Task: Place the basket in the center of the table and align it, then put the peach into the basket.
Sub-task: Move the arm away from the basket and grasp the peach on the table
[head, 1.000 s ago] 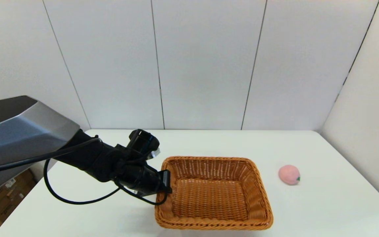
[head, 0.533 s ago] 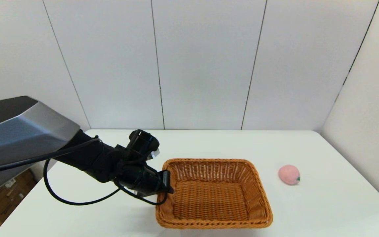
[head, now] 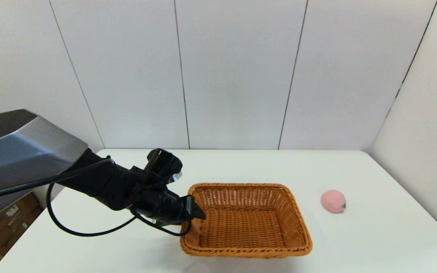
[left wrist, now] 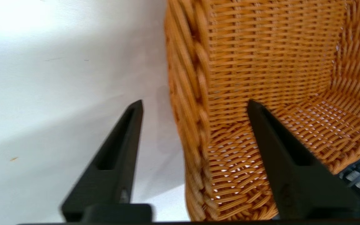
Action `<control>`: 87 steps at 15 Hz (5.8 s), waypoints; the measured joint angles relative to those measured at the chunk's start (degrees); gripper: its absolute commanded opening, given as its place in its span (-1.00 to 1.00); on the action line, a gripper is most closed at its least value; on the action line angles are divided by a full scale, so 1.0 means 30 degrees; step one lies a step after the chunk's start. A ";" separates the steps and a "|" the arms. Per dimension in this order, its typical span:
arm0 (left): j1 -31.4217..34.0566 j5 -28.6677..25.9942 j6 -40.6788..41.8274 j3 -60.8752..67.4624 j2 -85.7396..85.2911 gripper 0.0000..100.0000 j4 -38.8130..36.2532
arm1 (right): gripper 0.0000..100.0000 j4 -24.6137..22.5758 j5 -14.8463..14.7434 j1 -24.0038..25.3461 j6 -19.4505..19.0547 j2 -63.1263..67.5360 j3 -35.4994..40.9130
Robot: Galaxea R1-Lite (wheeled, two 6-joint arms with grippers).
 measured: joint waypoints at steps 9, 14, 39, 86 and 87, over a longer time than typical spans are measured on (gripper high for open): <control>0.1182 0.0268 0.0203 0.1865 -0.9387 1.00 0.0752 | 1.00 0.0000 -0.0008 0.0000 0.0000 0.0000 0.0000; 0.2361 0.0329 0.0735 0.2710 -1.9586 1.00 0.2511 | 1.00 -0.0008 0.0000 0.0000 0.0008 0.0000 0.0000; 0.9342 0.6205 0.9996 1.8830 -3.9680 1.00 0.0849 | 1.00 0.0439 0.0049 0.0000 -0.0435 0.0024 -0.0118; 0.9334 0.6205 0.9261 1.8830 -3.9668 1.00 0.0833 | -1.00 -1.8327 -0.0760 0.0008 -0.0776 4.1570 -0.9663; 0.9334 0.6205 0.9253 1.8830 -3.9668 1.00 0.0833 | -1.00 -1.8335 -0.0760 -0.0008 -0.0768 4.1611 -0.9675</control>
